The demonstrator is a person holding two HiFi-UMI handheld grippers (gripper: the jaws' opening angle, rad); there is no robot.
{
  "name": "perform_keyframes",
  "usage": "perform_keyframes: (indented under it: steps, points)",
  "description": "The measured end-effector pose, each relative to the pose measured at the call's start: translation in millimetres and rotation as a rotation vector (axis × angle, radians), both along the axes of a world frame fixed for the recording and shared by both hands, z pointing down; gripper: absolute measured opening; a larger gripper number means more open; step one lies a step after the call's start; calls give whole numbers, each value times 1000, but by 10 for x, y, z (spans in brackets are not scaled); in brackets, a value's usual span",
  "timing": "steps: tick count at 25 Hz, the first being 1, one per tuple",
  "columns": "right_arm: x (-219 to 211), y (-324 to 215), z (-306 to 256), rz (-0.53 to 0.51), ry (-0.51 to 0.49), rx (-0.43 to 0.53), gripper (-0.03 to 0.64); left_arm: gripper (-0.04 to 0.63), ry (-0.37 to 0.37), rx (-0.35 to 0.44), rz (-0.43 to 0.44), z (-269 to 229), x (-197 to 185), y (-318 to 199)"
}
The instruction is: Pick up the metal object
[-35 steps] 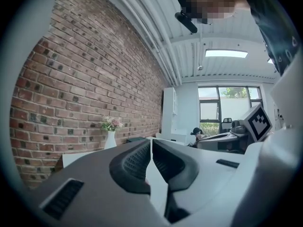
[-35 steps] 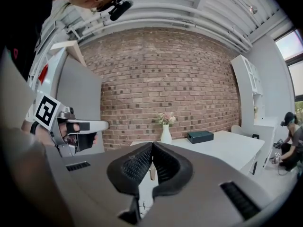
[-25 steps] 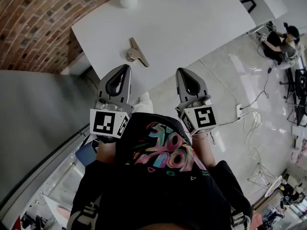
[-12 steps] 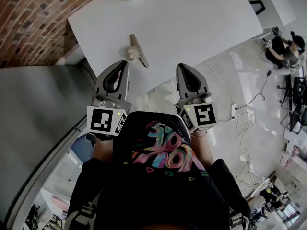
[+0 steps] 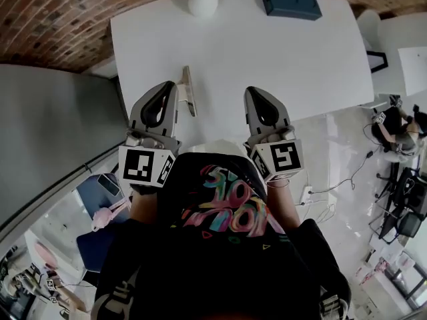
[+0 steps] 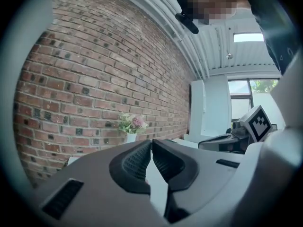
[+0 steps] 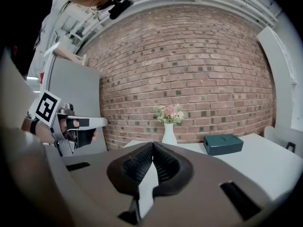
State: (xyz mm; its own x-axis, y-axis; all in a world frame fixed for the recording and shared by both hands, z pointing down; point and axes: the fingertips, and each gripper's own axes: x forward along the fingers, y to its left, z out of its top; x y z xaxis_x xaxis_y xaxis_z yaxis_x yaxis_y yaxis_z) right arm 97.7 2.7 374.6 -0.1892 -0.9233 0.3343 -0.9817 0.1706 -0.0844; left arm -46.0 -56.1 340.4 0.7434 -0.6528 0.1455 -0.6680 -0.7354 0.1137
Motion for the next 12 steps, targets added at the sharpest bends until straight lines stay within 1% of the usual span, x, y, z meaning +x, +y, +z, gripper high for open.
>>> perform_keyframes:
  steps: [3, 7, 9, 12]
  points:
    - [186, -204, -39, -96, 24, 8, 18, 32, -7, 17, -91, -80, 81, -84]
    - [231, -419, -80, -236, 24, 27, 18, 32, -17, 25, -235, -136, 32, -119]
    - [240, -474, -104, -275, 14, 57, 18, 32, -8, 15, -270, -150, 23, -110]
    - [216, -570, -85, -328, 18, 56, 18, 32, -12, 1, -309, -125, -9, -102]
